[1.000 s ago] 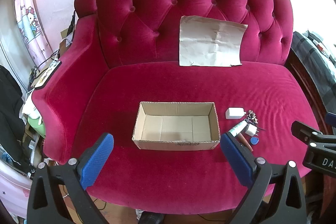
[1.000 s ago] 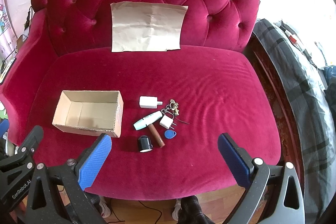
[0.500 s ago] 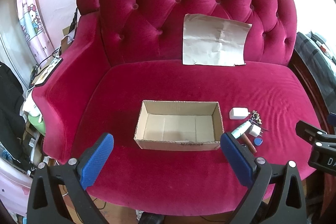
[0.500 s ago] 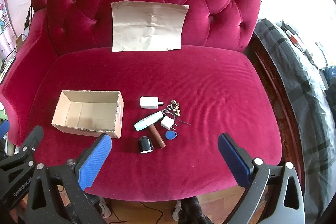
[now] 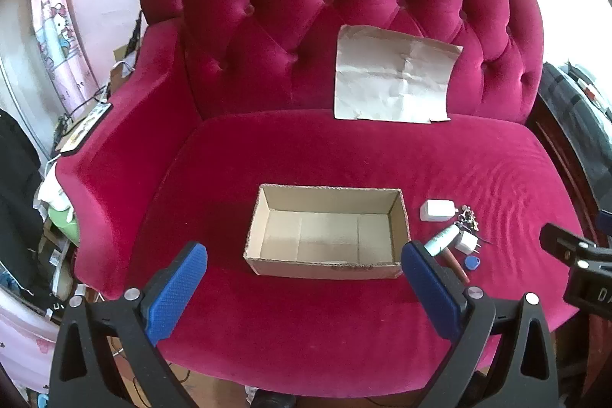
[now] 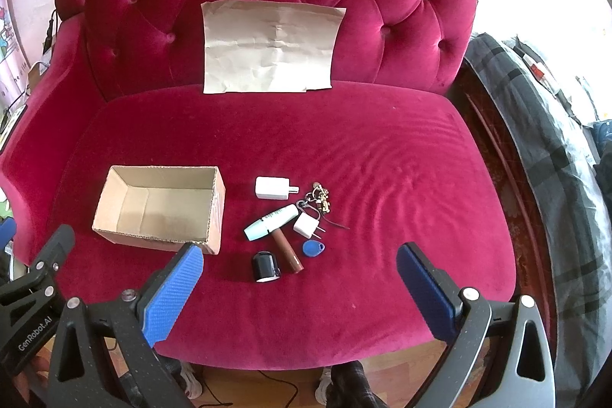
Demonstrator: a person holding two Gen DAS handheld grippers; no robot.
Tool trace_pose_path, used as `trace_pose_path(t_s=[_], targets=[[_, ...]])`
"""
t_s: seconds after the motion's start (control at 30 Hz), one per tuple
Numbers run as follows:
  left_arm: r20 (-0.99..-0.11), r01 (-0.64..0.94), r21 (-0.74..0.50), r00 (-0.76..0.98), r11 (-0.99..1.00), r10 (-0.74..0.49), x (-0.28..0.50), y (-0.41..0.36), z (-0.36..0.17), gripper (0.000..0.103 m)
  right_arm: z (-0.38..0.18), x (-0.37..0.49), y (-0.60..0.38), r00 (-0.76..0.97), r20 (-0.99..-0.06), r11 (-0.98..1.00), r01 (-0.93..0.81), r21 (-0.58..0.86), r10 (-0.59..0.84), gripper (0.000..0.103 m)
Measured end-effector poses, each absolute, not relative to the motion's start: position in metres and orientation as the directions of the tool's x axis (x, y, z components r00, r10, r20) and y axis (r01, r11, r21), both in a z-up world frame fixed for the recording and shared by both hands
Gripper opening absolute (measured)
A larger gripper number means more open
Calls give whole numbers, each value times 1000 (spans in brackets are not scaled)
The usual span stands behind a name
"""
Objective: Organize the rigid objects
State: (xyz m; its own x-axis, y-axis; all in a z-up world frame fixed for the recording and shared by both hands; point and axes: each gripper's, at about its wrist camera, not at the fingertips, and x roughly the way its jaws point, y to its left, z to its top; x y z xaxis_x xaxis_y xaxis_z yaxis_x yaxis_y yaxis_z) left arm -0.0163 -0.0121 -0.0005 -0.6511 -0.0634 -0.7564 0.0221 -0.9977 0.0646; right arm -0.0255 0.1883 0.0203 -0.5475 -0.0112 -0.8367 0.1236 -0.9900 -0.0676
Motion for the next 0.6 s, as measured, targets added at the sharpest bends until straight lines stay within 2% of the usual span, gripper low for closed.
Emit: trace_pose_path(t_s=[0.27, 0.43, 0.6], targets=[[-755, 13, 86, -652, -996, -74, -37, -21, -14, 103, 11, -39, 190, -555, -832, -991, 114, -66, -9, 103], [-768, 38, 123, -629, -992, -119, -62, -42, -38, 103, -3, -53, 193, -549, -835, -991, 113, -77, 3, 103], [-783, 74, 108, -608, -991, -131, -85, -71, -63, 103, -23, -74, 196, -540, -842, -991, 104, -83, 14, 103]])
